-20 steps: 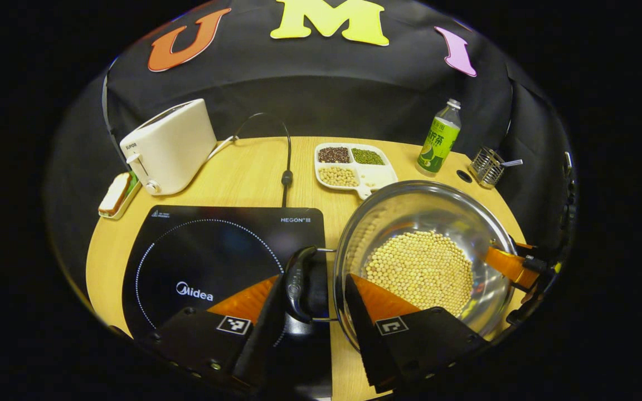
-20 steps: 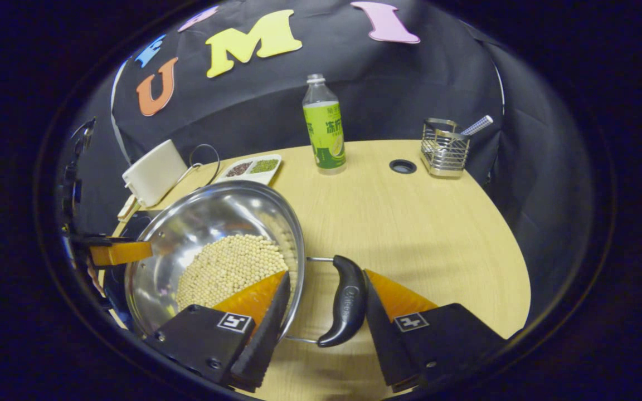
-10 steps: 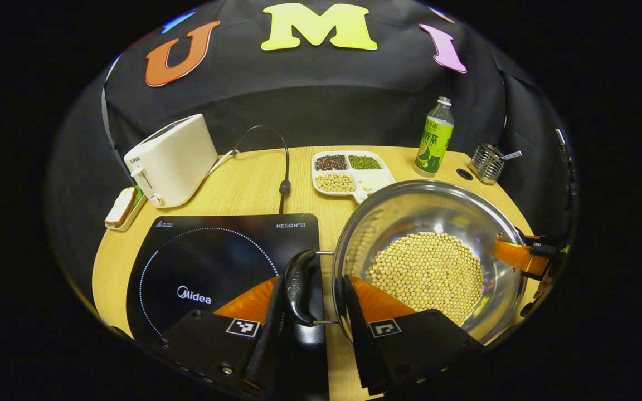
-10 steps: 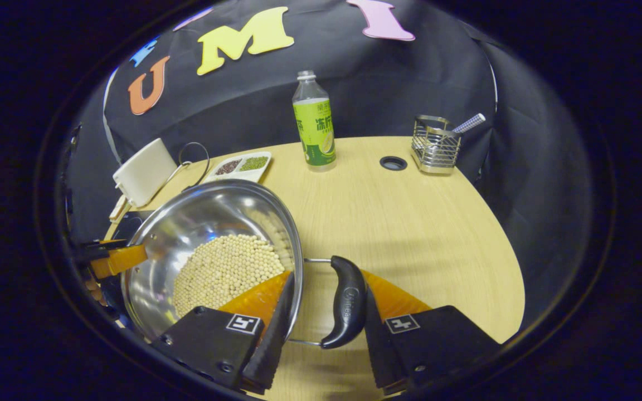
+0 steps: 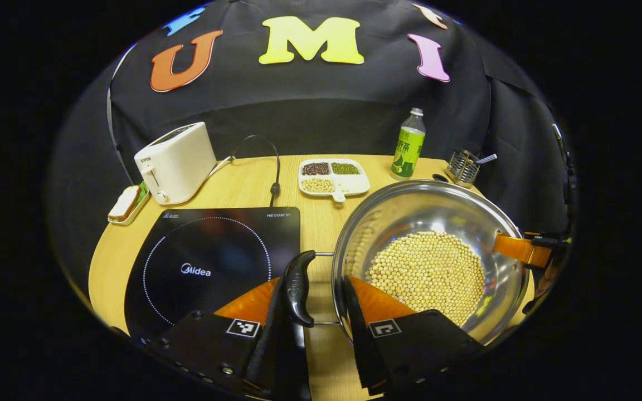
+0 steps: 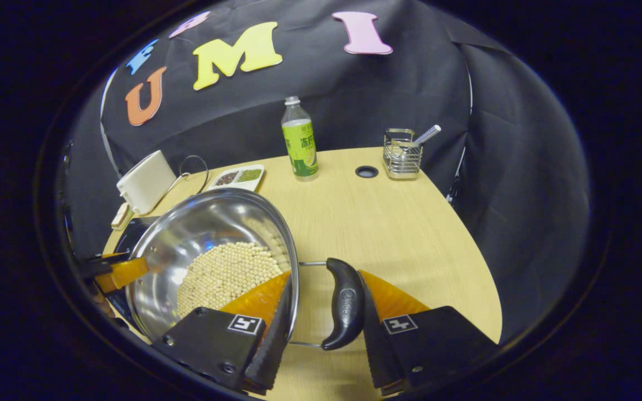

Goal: First push the handle of the pot to place it horizontally, then grasp the pot with both hands and set it on the induction cooktop.

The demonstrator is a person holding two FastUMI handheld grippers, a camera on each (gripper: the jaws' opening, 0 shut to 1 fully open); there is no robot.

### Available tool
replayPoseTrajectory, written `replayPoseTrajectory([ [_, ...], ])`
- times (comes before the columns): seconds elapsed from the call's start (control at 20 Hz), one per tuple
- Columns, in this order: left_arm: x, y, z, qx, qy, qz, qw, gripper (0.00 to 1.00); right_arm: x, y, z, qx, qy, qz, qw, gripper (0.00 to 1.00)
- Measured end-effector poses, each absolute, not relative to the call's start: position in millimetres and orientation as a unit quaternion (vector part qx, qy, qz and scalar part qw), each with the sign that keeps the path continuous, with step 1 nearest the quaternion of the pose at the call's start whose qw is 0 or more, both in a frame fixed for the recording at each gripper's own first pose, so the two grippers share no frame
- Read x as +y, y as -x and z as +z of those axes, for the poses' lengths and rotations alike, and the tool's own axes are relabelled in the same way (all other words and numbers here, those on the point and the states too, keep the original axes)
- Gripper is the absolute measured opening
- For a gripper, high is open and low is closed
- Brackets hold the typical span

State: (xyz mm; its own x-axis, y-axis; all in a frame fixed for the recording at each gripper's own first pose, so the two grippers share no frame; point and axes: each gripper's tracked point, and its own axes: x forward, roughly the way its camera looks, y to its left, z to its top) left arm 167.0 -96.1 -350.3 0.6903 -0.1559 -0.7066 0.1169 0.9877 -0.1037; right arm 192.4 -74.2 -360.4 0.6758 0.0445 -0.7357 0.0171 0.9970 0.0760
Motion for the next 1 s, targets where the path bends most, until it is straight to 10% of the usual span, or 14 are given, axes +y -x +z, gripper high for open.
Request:
replayPoseTrajectory([
  [1.0,43,-93,-283,0.325,0.044,-0.012,0.944,0.56,68,-130,-294,0.373,-0.022,0.071,0.925,0.65],
])
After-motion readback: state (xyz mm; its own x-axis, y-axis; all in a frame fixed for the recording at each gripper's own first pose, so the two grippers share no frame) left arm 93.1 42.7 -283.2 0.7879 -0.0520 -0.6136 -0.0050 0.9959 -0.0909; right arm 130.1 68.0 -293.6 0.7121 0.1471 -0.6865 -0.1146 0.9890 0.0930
